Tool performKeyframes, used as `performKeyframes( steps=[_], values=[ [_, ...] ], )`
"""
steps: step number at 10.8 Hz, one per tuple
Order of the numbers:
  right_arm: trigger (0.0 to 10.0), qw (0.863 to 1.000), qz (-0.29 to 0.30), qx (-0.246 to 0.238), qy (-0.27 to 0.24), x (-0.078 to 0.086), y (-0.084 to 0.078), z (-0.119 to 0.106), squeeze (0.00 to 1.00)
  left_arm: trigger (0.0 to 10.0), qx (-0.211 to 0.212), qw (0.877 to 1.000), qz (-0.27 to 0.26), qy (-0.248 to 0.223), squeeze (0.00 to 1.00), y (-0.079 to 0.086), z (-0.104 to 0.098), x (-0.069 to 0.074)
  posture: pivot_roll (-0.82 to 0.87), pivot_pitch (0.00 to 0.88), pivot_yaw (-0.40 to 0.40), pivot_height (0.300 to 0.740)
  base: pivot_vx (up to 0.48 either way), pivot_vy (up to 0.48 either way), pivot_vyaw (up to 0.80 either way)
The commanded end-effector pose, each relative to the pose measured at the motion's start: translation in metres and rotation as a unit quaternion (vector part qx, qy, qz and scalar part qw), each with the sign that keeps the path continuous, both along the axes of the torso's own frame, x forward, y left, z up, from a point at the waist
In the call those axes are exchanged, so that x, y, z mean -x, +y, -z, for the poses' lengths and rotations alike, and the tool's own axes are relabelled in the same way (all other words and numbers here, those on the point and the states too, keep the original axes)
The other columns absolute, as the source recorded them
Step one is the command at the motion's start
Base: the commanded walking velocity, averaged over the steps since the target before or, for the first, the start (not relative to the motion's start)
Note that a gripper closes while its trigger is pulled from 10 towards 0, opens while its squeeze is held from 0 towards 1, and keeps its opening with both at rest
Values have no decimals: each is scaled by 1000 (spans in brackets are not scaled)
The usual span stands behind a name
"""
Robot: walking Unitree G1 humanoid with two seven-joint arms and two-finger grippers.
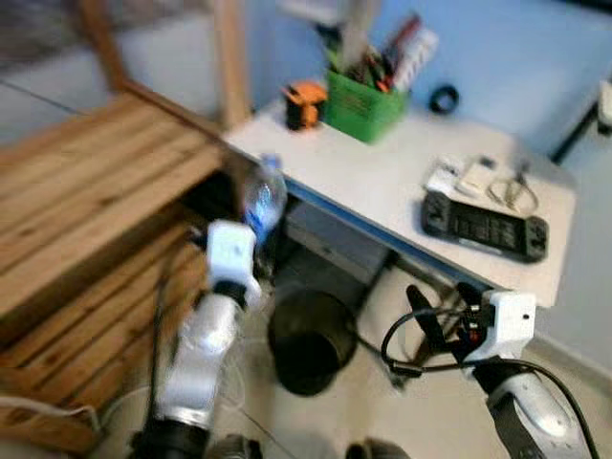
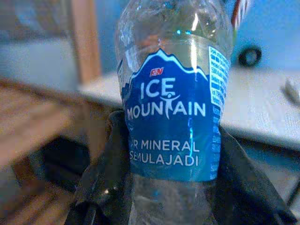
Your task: Clean up the room
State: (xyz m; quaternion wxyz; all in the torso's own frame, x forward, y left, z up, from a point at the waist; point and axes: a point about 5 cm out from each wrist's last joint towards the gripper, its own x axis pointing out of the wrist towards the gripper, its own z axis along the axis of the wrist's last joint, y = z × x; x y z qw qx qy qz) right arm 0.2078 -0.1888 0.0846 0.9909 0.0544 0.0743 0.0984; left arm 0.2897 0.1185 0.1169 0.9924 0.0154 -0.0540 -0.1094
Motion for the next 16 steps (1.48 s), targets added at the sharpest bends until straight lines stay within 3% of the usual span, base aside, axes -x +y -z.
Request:
performKeyframes(
  steps=[1,2,4,8,12,16],
  values=[
    [10000,1000,19,7,-5,-7,-6,1,584,10000,-5,998,31,-51,0,-10,-26,-3,-55,0,1,716,0,0,0],
    [10000,999,27,7,-19,-26,-3,-3,592,10000,-18,996,50,-65,0,-15,-38,-1,-47,0,-4,716,0,0,-800],
    [10000,999,28,7,-31,-38,-1,-5,592,10000,-34,998,40,-30,0,-9,-29,-4,-37,0,-6,716,0,0,0],
    [10000,999,30,21,-25,-38,-3,2,600,10000,-46,998,17,42,0,3,7,-2,-49,0,-23,716,0,0,-397],
    [10000,999,22,31,-23,-36,-3,6,608,10000,-53,997,21,55,0,1,18,-4,-59,0,-27,716,0,0,-784],
    [10000,999,25,32,-23,-33,-1,9,596,10000,-31,996,6,83,0,6,30,-2,-69,0,-24,716,0,0,0]
  ],
)
